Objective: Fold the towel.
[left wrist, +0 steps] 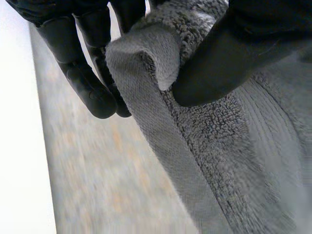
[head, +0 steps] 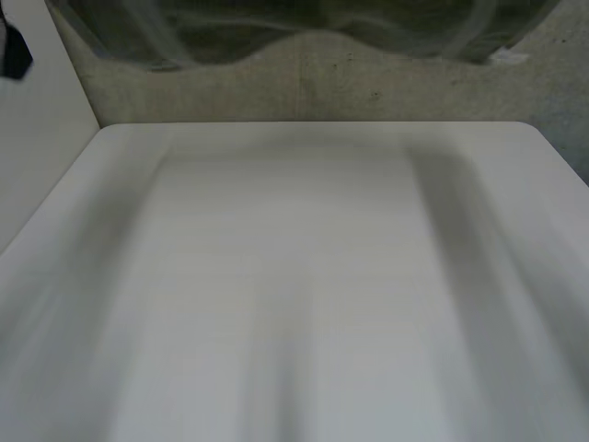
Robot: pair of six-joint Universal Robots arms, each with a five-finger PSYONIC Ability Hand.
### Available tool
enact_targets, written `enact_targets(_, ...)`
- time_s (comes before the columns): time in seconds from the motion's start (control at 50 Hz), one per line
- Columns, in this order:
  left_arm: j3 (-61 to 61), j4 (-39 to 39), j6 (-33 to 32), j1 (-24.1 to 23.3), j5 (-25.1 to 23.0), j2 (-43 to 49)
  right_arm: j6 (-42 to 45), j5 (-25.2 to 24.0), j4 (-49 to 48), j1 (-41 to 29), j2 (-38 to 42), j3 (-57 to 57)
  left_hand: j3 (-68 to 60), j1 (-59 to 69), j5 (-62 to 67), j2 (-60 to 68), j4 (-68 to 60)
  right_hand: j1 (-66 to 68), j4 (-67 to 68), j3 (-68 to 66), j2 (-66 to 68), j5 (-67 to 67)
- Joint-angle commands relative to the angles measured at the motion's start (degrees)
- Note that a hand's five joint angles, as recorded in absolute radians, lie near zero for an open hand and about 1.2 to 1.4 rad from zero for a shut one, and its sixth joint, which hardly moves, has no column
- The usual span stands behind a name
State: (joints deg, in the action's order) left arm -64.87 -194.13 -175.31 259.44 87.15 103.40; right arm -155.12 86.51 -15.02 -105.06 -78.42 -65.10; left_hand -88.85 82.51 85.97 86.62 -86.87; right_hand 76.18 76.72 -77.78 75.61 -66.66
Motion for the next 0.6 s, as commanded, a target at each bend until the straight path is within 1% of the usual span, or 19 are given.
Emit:
enact_targets(0.02,-12.2,3.4,-1.9,0.7,-2.5,5.5,0.8,-9.6,19.7,0.2,5.9,-6.3,8.9,-2.5,-16.0,-6.6,6.9,3.8,3.3,-2.2,4.4,-3.3)
enact_targets(0.08,-14.6,3.0,-3.0,1.1,-3.7,7.0,0.9,-9.7,18.9,0.3,6.0,-9.0,8.9,-2.5,-16.0,-6.6,6.9,3.8,3.3,-2.2,4.4,-3.3)
enact_targets(0.12,-18.6,2.0,-7.1,1.2,-5.9,10.0,1.7,-9.8,16.3,0.5,6.6,-13.2,8.9,-2.5,-16.0,-6.6,6.9,3.8,3.3,-2.2,4.4,-3.3)
enact_targets(0.14,-18.6,2.0,-7.2,1.2,-5.9,10.0,1.7,-9.8,16.3,0.5,6.6,-13.2,8.9,-2.5,-16.0,-6.6,6.9,3.8,3.3,-2.2,4.4,-3.3)
enact_targets(0.16,-20.3,1.6,-9.9,1.3,-6.6,11.2,2.4,-9.7,15.2,0.8,7.1,-15.1,8.9,-2.5,-16.0,-6.6,6.9,3.8,3.3,-2.2,4.4,-3.3)
enact_targets(0.18,-21.9,1.4,-12.8,1.4,-6.6,12.1,3.1,-9.9,14.6,1.5,7.9,-17.0,8.9,-2.5,-16.0,-6.6,6.9,3.8,3.3,-2.2,4.4,-3.3)
enact_targets(0.2,-21.9,1.4,-12.9,1.4,-6.6,12.1,3.2,-9.9,14.6,1.5,7.9,-17.0,8.9,-2.5,-16.0,-6.6,6.9,3.8,3.3,-2.2,4.4,-3.3)
enact_targets(0.22,-23.3,1.2,-15.8,1.6,-6.8,13.0,4.0,-10.1,14.2,2.0,9.0,-18.7,8.9,-2.5,-16.0,-6.6,6.9,3.8,3.3,-2.2,4.4,-3.3)
enact_targets(0.24,-23.3,1.2,-15.9,1.6,-6.8,13.0,4.0,-10.1,14.2,2.1,9.0,-18.7,8.9,-2.5,-16.0,-6.6,6.9,3.8,3.3,-2.2,4.4,-3.3)
enact_targets(0.28,-25.5,1.2,-20.6,2.1,-6.9,14.5,6.2,-10.2,14.1,2.1,11.0,-21.3,8.9,-2.5,-16.0,-6.6,6.9,3.8,3.3,-2.2,4.4,-3.3)
enact_targets(0.3,-25.5,1.2,-20.6,2.1,-6.9,14.5,6.2,-10.2,14.1,2.1,11.0,-21.3,8.9,-2.5,-16.0,-6.6,6.9,3.8,3.3,-2.2,4.4,-3.3)
enact_targets(0.34,-27.2,1.3,-23.0,2.4,-7.0,14.6,8.2,-9.9,14.1,2.3,12.0,-23.0,8.9,-2.5,-16.0,-6.6,6.9,3.8,3.3,-2.2,4.4,-3.3)
enact_targets(0.46,-29.4,1.3,-23.5,3.1,-7.0,13.8,9.3,-9.7,14.0,3.9,11.4,-24.3,8.9,-2.5,-16.0,-6.6,6.9,3.8,3.3,-2.2,4.4,-3.3)
enact_targets(0.52,-30.6,1.4,-23.5,4.4,-7.0,11.3,9.3,-9.7,14.0,5.5,10.0,-24.5,8.9,-2.5,-16.0,-6.6,6.9,3.8,3.3,-2.2,4.4,-3.3)
enact_targets(0.56,-32.1,1.7,-23.3,5.5,-6.9,7.9,9.3,-9.8,14.4,6.8,7.3,-24.9,8.9,-2.5,-16.0,-6.6,6.9,3.8,3.3,-2.2,4.4,-3.3)
enact_targets(0.6,-32.8,1.9,-23.2,6.1,-6.9,6.5,9.2,-9.9,14.7,7.3,6.1,-25.2,8.9,-2.5,-16.0,-6.6,6.9,3.8,3.3,-2.2,4.4,-3.3)
